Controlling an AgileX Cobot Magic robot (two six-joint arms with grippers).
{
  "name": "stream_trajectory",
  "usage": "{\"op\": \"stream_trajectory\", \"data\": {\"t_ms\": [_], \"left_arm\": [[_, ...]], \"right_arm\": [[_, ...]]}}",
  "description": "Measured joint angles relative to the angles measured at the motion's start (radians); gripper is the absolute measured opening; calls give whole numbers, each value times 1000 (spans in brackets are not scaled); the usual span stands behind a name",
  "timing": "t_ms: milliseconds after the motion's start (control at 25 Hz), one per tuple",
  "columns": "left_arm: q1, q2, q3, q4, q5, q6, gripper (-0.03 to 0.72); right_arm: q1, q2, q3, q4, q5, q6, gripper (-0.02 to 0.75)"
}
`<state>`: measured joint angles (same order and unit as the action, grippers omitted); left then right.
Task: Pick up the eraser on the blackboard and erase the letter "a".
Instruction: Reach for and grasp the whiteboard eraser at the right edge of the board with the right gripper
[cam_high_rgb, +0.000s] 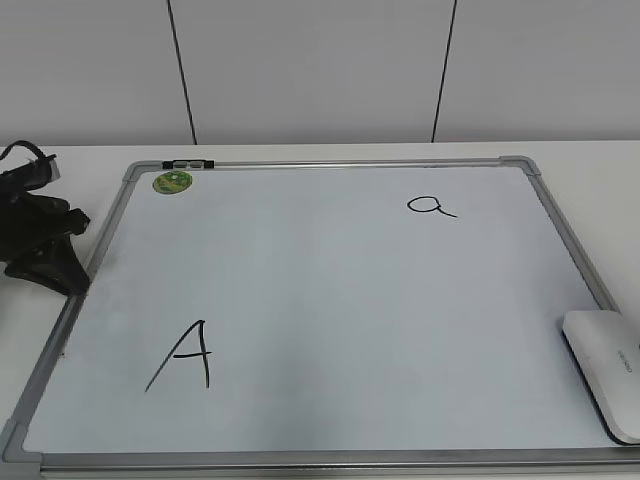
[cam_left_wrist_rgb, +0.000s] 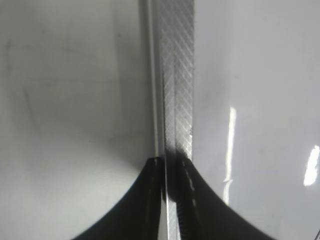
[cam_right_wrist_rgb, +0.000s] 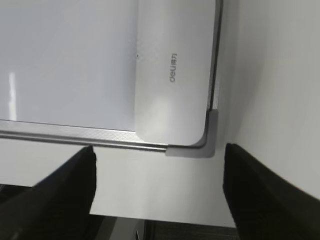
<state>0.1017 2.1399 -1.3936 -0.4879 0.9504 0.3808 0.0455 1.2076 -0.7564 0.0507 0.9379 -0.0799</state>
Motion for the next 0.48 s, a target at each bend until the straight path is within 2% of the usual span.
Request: {"op": "stream_trajectory", "data": {"t_ms": [480], "left_arm": [[0, 0, 0, 1, 2, 0, 56]], "right_arm": [[10, 229, -2, -17, -156, 51, 586]]}}
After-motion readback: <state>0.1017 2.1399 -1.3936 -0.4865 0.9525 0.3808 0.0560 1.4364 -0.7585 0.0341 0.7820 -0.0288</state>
